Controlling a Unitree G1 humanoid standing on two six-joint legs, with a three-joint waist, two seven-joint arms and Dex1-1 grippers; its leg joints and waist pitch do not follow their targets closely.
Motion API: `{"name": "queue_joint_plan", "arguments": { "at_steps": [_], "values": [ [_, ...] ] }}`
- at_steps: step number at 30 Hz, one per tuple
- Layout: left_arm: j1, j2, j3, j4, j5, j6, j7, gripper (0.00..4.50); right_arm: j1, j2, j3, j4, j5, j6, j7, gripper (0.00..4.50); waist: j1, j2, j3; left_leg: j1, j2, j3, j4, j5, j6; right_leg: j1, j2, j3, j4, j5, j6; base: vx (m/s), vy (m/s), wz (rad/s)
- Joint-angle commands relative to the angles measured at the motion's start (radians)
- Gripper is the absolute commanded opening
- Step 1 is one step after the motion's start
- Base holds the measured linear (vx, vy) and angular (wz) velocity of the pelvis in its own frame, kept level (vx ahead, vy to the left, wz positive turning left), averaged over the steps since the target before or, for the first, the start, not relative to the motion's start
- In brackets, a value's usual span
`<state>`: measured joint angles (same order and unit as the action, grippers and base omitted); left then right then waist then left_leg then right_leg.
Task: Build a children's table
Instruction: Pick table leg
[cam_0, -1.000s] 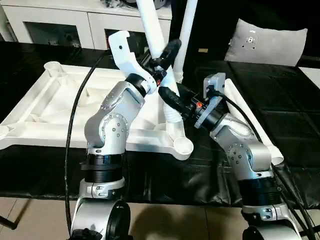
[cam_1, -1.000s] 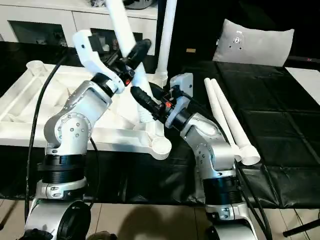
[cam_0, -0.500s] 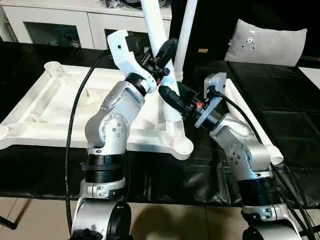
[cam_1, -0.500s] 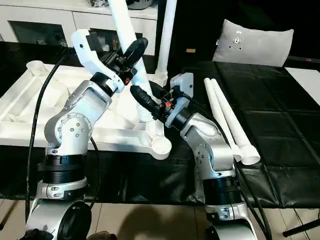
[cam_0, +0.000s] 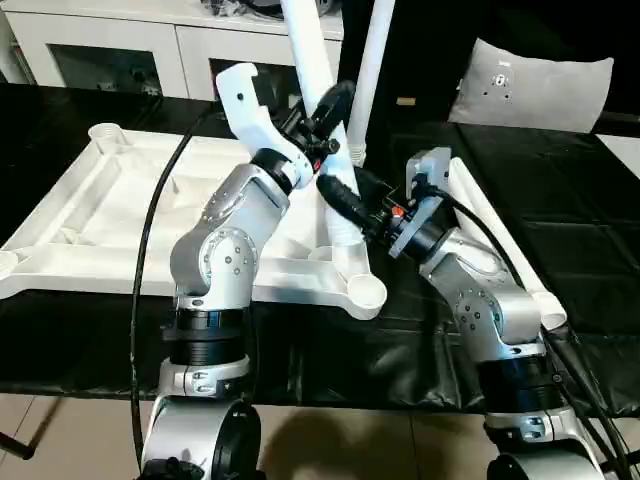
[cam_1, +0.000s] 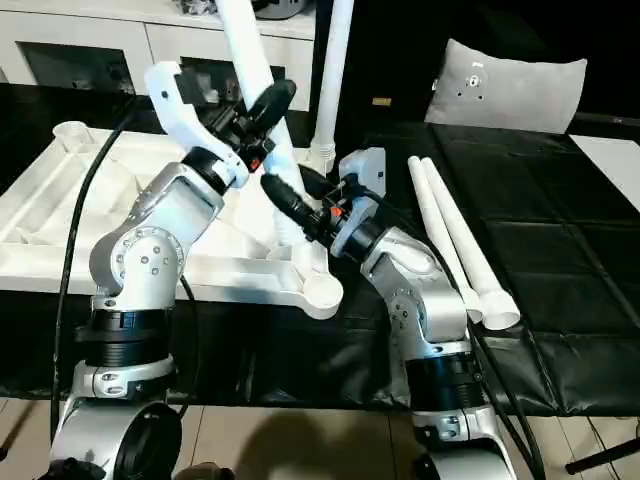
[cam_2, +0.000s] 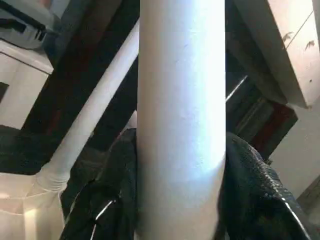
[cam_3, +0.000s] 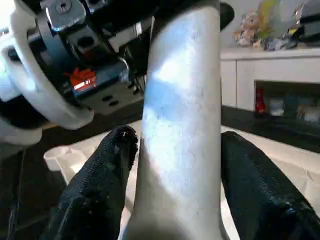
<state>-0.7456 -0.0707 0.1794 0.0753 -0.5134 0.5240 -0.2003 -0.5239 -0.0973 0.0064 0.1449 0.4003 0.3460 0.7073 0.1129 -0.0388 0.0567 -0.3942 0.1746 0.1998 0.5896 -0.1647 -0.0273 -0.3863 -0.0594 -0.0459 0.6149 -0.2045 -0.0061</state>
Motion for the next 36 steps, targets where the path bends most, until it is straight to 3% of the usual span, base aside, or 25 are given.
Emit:
{"name": "queue_joint_plan", "arguments": {
  "at_steps": [1,10,15,19,23,24,36],
  "values": [
    [-0.010,0.016,-0.009,0.002,0.006,0.013,-0.017,1.85,0.004,-0.022,-0.013,-0.002,0.026,0.024,0.022,3.07,0.001,0.003,-0.072,0.032,0.061,-0.033,-0.060,-0.118,0.010,0.043,-0.086,0.043,-0.059,-0.020,-0.182,0.000,0.000,0.00],
    [0.011,0.114,-0.075,-0.023,-0.012,0.077,-0.154,1.85,-0.034,-0.140,-0.075,0.013,0.093,0.152,0.087,3.63,0.005,0.003,-0.072,0.033,0.058,-0.031,-0.058,-0.102,0.009,0.044,-0.084,0.042,-0.056,-0.025,-0.191,0.000,0.000,0.00],
    [0.024,0.154,-0.122,-0.055,-0.039,0.110,-0.258,1.85,-0.031,-0.220,-0.031,0.001,0.094,0.180,0.193,3.65,0.006,0.002,-0.071,0.032,0.059,-0.029,-0.057,-0.115,0.006,0.044,-0.087,0.043,-0.058,-0.048,-0.197,0.000,0.000,0.00],
    [0.046,0.208,-0.197,-0.109,-0.045,0.099,-0.398,1.85,-0.021,-0.266,-0.007,-0.022,0.141,0.226,0.309,3.65,0.007,0.002,-0.072,0.033,0.061,-0.029,-0.055,-0.105,0.022,0.044,-0.087,0.043,-0.056,-0.032,-0.209,0.000,0.000,0.00],
    [0.055,0.209,-0.208,-0.143,-0.074,0.105,-0.447,1.85,-0.025,-0.270,-0.001,-0.012,0.172,0.244,0.364,3.66,0.005,0.001,-0.070,0.032,0.061,-0.029,-0.055,-0.127,0.019,0.044,-0.089,0.042,-0.059,-0.060,-0.224,0.000,0.000,0.00],
    [0.057,0.209,-0.212,-0.150,-0.079,0.109,-0.455,1.85,-0.023,-0.271,0.004,-0.014,0.178,0.248,0.381,3.66,0.005,-0.003,-0.070,0.032,0.062,-0.029,-0.055,-0.129,0.017,0.044,-0.089,0.042,-0.059,-0.067,-0.224,0.000,0.000,0.00],
    [0.075,0.194,-0.219,-0.202,-0.161,0.151,-0.508,1.85,-0.019,-0.274,0.066,-0.027,0.174,0.240,0.465,3.66,0.004,-0.002,-0.066,0.033,0.061,-0.030,-0.057,-0.164,-0.008,0.039,-0.087,0.043,-0.065,-0.147,-0.200,0.000,0.000,0.00]
  ]
}}
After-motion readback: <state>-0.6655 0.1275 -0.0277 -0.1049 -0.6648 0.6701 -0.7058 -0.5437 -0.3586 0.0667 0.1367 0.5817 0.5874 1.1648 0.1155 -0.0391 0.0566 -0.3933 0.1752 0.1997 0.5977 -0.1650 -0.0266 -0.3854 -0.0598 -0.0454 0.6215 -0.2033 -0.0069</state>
